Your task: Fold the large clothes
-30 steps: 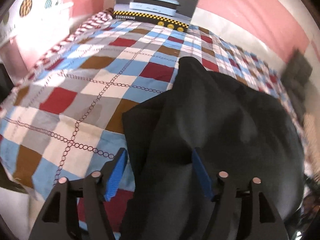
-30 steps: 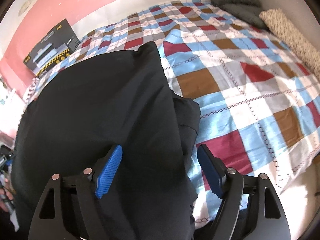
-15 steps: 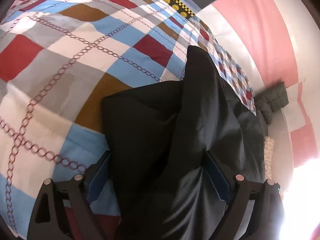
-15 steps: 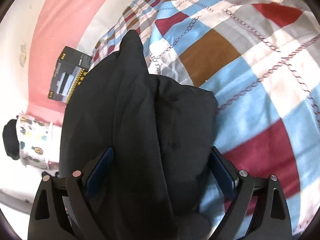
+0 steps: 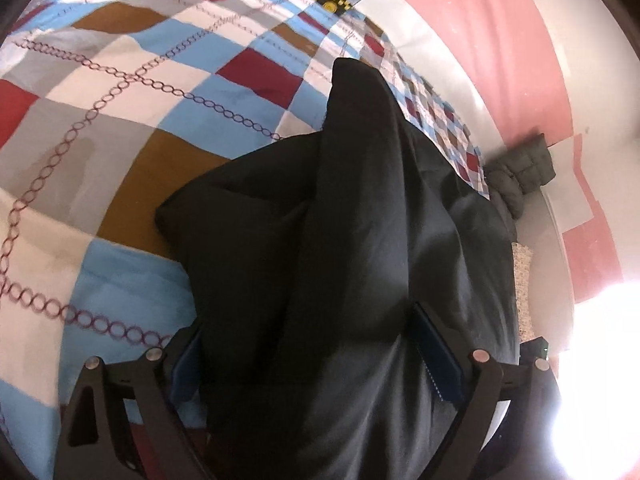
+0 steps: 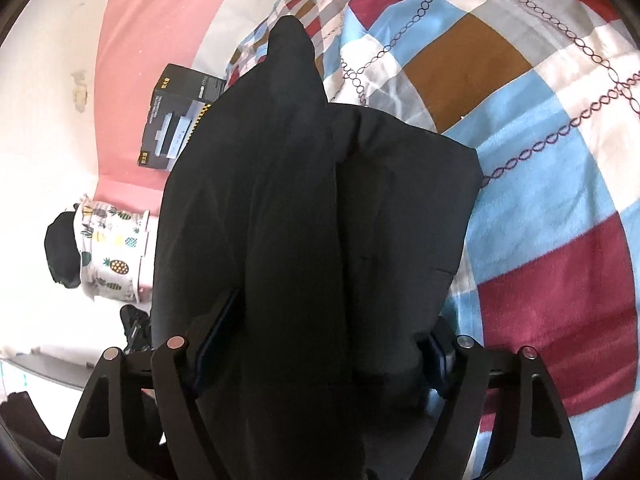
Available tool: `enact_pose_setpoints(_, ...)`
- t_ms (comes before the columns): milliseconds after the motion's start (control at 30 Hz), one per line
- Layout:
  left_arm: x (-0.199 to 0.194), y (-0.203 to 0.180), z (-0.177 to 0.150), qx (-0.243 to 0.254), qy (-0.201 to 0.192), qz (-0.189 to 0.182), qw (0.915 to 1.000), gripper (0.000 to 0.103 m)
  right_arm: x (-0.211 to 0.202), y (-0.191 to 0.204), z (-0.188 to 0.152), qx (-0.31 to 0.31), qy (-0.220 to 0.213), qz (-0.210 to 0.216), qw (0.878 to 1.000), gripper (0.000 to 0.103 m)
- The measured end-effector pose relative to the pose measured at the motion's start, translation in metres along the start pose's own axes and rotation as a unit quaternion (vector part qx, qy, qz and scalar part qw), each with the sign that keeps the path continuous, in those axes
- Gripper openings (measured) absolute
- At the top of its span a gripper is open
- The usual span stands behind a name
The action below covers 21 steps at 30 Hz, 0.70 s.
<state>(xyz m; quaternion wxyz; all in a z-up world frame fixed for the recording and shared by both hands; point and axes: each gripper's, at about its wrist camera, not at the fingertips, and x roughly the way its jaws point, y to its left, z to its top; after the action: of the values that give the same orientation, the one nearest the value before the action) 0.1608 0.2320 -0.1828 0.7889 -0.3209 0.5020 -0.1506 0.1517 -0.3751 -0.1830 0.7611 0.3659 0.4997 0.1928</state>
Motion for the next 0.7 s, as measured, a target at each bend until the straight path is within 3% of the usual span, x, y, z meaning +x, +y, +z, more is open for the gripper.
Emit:
enact_pose_setpoints(200,0.024,-0.004,0.024,-0.021,0.012,0.022,0.9995,0.095,0.016,0.004,0.014,-0.007,0.008,-0.013,1.000,0.078)
enact_pose_setpoints(267,0.022,-0.005,0.020,-0.020,0.007,0.023,0.9995,0.093,0.013,0.006,0.010,-0.008,0.005,-0.012,1.000,0.066)
enact_pose_setpoints(367,0.014,-0.011,0.008,-0.013,0.002,0.031,0.9994,0.080,0.005,0.018,0.001,-0.028,-0.004,-0.024,0.999,0.053)
enact_pose_setpoints(533,0.014,-0.027,0.006,0.013,-0.001,0.080,0.9967,0.062,0.011,0.027,0.006,-0.032,-0.003,-0.061,0.998,0.047)
enact_pose_setpoints(600,0.008,-0.040,0.008,0.026,-0.006,0.098,0.9948,0.047,0.007,0.039,0.006,-0.038,-0.007,-0.077,0.996,0.042)
enact_pose_setpoints(700,-0.014,-0.055,0.008,0.045,-0.024,0.099,0.9938,0.038,-0.006,0.057,0.006,-0.053,-0.017,-0.091,0.994,0.038)
